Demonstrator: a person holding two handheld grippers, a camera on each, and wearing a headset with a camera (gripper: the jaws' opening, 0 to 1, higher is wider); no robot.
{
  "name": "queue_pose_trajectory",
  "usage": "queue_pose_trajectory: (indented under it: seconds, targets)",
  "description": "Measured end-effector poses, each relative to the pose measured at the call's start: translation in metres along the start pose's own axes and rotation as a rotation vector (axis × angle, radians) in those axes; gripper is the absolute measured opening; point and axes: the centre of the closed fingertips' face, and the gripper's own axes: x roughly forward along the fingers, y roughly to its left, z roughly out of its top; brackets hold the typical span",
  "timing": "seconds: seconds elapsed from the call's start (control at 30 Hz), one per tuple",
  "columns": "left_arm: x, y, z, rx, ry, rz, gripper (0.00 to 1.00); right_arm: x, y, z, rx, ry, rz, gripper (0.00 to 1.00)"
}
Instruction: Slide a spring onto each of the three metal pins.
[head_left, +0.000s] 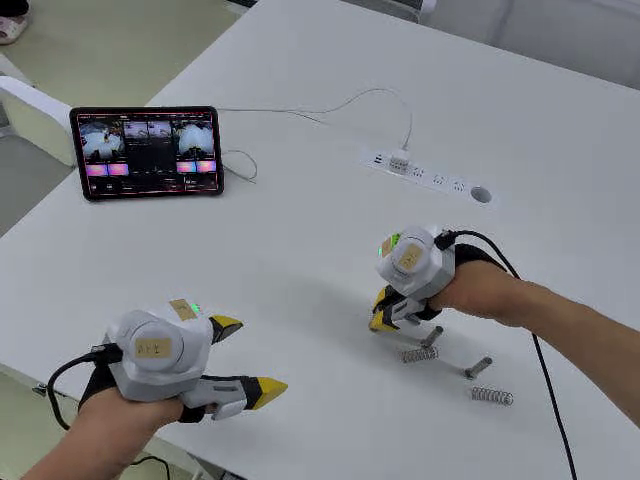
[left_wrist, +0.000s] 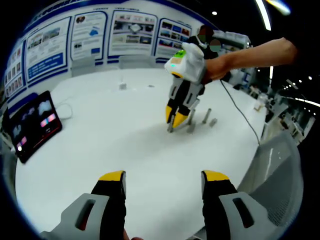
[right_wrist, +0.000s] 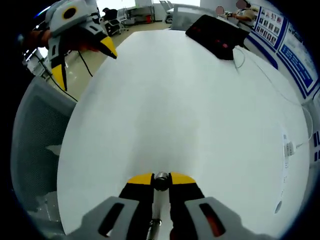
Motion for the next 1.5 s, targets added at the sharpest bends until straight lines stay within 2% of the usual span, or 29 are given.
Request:
queue_pose_trajectory:
  seconds: [0.3, 0.57, 0.77, 0.97, 1.3, 1.5]
  targets:
    - [-0.001, 0.002, 0.0, -0.001, -0.002, 0.002, 0.62, 0.002, -0.001, 0.0, 0.014, -0.007, 0.005, 0.15]
    - [0.002, -0.003, 0.004, 0.008, -0.005, -0.012, 0.62, -0.006, 0.004, 0.003, 0.034, -0.027, 0.01, 0.25]
    - [0.003, -0.005, 0.007, 0.014, -0.012, -0.016, 0.62, -0.015, 0.0, 0.003, 0.042, -0.04, -0.023, 0.32]
    - [0.002, -0.006, 0.011, 0.023, -0.017, -0.018, 0.62, -0.024, -0.002, 0.001, 0.086, -0.067, -0.045, 0.33]
    - [0.002, -0.009, 0.021, 0.031, -0.034, -0.021, 0.62, -0.044, -0.003, 0.001, 0.231, -0.18, -0.087, 0.37]
    - [0.006, -0.013, 0.022, 0.044, -0.031, -0.03, 0.63, -0.056, -0.003, 0.004, 0.325, -0.277, -0.128, 0.4]
